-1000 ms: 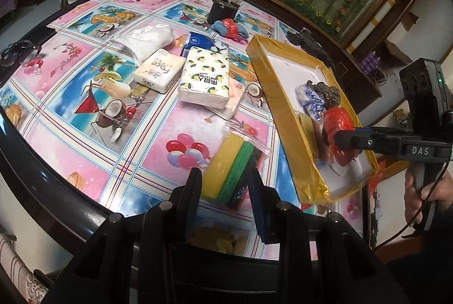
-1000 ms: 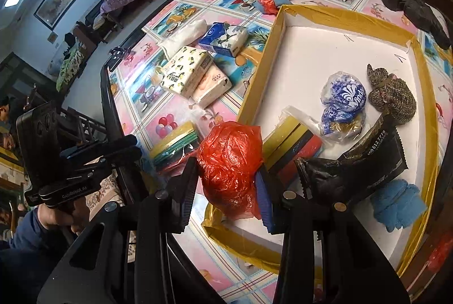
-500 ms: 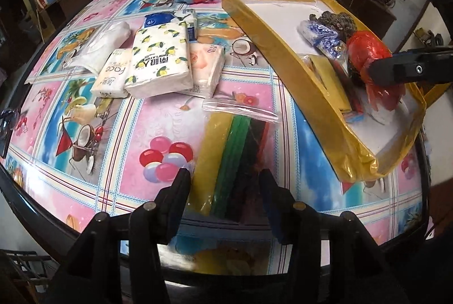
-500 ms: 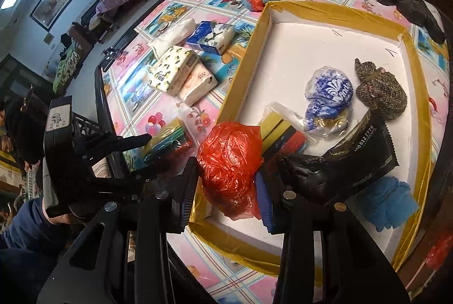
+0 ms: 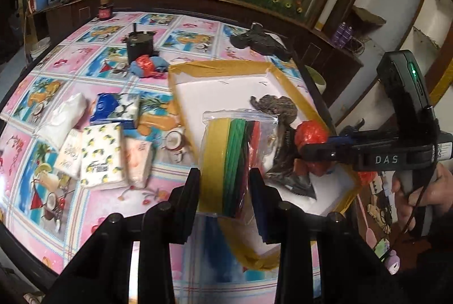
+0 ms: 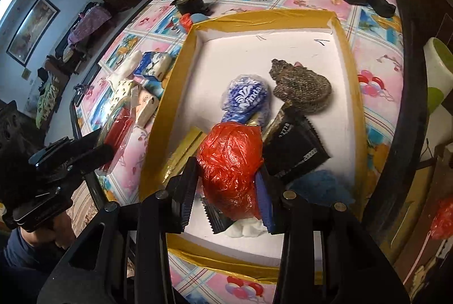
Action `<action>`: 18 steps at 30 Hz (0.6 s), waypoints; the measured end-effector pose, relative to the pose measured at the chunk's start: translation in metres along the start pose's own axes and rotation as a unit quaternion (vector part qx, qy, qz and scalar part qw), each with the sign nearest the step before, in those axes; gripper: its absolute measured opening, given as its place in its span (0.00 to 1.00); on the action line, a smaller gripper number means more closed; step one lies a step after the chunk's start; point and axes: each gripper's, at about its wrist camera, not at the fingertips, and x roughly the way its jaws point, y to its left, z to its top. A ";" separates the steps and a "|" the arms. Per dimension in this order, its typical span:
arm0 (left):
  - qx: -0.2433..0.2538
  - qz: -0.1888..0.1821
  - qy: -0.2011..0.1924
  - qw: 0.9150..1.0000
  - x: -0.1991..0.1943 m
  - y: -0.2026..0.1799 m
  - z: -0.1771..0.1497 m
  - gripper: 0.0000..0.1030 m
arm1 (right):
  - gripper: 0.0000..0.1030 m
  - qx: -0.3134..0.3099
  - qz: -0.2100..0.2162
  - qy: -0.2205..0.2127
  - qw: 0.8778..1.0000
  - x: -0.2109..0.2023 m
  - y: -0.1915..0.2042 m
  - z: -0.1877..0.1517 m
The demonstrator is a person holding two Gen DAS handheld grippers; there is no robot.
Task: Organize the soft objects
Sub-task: 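Carry the red bag and sponge pack into the tray with both grippers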
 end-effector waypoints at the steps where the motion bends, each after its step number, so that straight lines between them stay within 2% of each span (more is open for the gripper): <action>1: 0.004 -0.003 0.008 1.000 0.008 -0.006 0.004 0.34 | 0.37 0.004 -0.004 0.001 1.000 0.000 -0.003 0.001; 4: 0.012 -0.005 0.026 1.000 0.032 -0.019 0.011 0.34 | 0.37 0.011 -0.013 0.001 1.000 0.003 -0.010 0.006; 11: 0.016 0.030 0.069 0.997 0.074 -0.032 0.009 0.36 | 0.37 0.015 -0.053 0.003 0.998 0.016 -0.026 0.019; 13: 0.015 0.028 0.067 0.997 0.075 -0.033 0.009 0.41 | 0.37 0.016 -0.068 0.001 0.998 0.016 -0.029 0.020; 16: 0.011 0.013 0.063 0.998 0.069 -0.033 0.011 0.52 | 0.39 0.024 -0.061 -0.011 0.998 0.011 -0.034 0.021; 18: 0.007 0.012 0.050 0.999 0.061 -0.034 0.014 0.55 | 0.39 0.026 -0.071 -0.018 0.997 0.007 -0.036 0.022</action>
